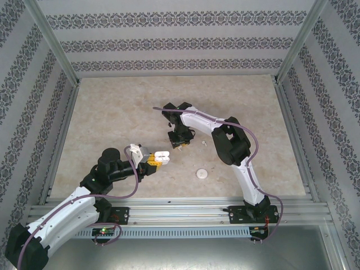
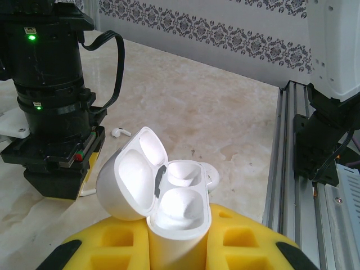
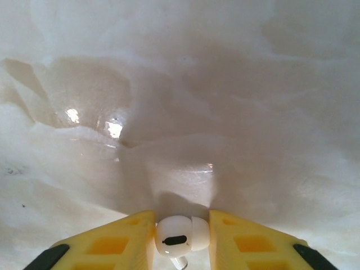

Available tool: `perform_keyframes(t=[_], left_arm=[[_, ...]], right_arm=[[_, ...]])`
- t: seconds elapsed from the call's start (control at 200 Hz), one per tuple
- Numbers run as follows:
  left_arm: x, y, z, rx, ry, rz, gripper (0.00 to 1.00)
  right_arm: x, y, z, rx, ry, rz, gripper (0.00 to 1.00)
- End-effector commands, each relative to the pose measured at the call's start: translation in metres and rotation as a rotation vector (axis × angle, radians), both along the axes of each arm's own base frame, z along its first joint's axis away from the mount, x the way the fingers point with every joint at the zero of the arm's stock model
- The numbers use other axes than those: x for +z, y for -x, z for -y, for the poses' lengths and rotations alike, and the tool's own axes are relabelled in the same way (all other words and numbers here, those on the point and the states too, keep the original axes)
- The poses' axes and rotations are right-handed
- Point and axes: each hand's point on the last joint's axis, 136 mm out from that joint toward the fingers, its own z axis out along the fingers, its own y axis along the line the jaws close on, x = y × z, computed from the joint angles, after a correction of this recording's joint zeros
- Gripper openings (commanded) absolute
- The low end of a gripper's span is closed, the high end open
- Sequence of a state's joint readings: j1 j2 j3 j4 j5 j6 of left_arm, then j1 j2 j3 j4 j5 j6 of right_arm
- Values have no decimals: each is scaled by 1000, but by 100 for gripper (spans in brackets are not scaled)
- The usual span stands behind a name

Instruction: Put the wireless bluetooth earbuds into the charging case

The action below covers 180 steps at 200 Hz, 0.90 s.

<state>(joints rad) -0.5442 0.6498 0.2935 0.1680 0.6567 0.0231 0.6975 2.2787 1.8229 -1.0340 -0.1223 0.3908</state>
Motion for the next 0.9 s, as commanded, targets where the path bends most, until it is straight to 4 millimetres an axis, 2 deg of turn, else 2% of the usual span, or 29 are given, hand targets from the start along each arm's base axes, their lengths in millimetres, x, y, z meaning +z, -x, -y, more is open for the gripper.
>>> perform_keyframes(t=[0.0,0.185,0.44,0.58,0.894], left_arm=[[5,4,3,-24,2,32,0],[6,5,4,-28,6,32,0],[10,4,6,-39,23,49,0],[14,1,8,-39,33,64,0],[26,-14,14,-20,54,112,0]], right_arm=[[-11,12,-4,2,1,-39,27],[5,7,0,-26,-10,17,24],[49,-2,3,-108,-98,167,22],[85,-6,4,-154,-174,273,22],[187,3,6,-210,-346,565,22]])
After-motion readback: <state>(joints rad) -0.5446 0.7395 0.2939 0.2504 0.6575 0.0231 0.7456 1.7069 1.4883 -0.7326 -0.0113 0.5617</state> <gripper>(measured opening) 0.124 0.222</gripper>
